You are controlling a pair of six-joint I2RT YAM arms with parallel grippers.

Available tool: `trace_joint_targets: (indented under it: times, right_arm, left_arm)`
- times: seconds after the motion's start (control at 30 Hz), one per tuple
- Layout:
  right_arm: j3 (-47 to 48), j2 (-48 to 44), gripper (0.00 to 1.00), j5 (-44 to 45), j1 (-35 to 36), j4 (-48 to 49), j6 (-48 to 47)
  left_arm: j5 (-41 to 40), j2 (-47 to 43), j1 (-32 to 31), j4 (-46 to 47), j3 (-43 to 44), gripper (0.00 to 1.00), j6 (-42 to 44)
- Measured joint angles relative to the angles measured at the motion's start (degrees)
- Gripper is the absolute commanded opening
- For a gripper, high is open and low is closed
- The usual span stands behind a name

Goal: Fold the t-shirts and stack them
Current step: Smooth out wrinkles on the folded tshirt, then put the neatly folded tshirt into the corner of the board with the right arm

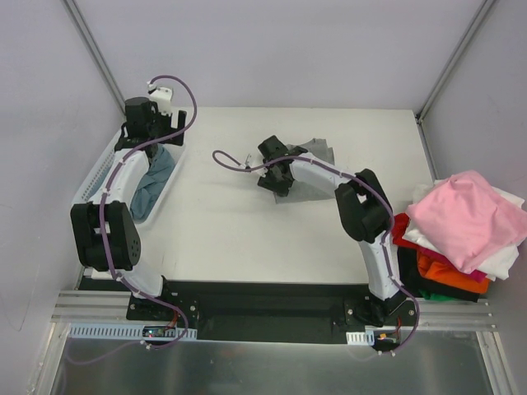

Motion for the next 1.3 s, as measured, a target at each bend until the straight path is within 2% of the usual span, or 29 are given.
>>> trace_joint_targets:
  times: [0.3, 0.53, 0.67, 0.77, 0.9, 1.1, 1.3]
  right_arm:
    - [0.66, -0.17, 0.61, 0.63, 0.04, -0.37, 1.60]
    - [-4.94, -13.11, 0.70, 5.18, -0.31, 2.14, 5.97]
    - [-4.87, -20.52, 0.74, 6.36, -2.47, 3.93, 8.44]
    - [-3.54, -21.84, 0.77, 4.98, -6.27, 3.02, 10.97]
    - [-1.29, -18.88, 0.79, -1.90, -14.53, -0.63, 15.67]
    - [6.56, -7.45, 0.79, -18.78, -29.86, -7.13, 22.40]
    - [11.19, 0.98, 0.79, -29.70, -35.15, -12.81, 24.48]
  left_arm:
    - [3.06, 0.00, 0.00, -0.55, -2.36, 0.99, 0.02]
    - [8.96, 0.00, -1.09, -0.92, -3.06, 0.99, -0.37]
    - [9.88, 0.09, -5.01, -2.84, -3.19, 0.99, 0.39]
    - [10.43, 0.59, -9.81, -4.90, -3.04, 0.99, 2.01]
    - [11.13, 4.92, -16.94, -9.57, 0.61, 0.99, 4.61]
    - [8.83, 15.47, -24.24, -13.40, 10.03, 0.99, 7.69]
    - [5.01, 22.73, -28.70, -16.00, 17.20, 0.99, 10.36]
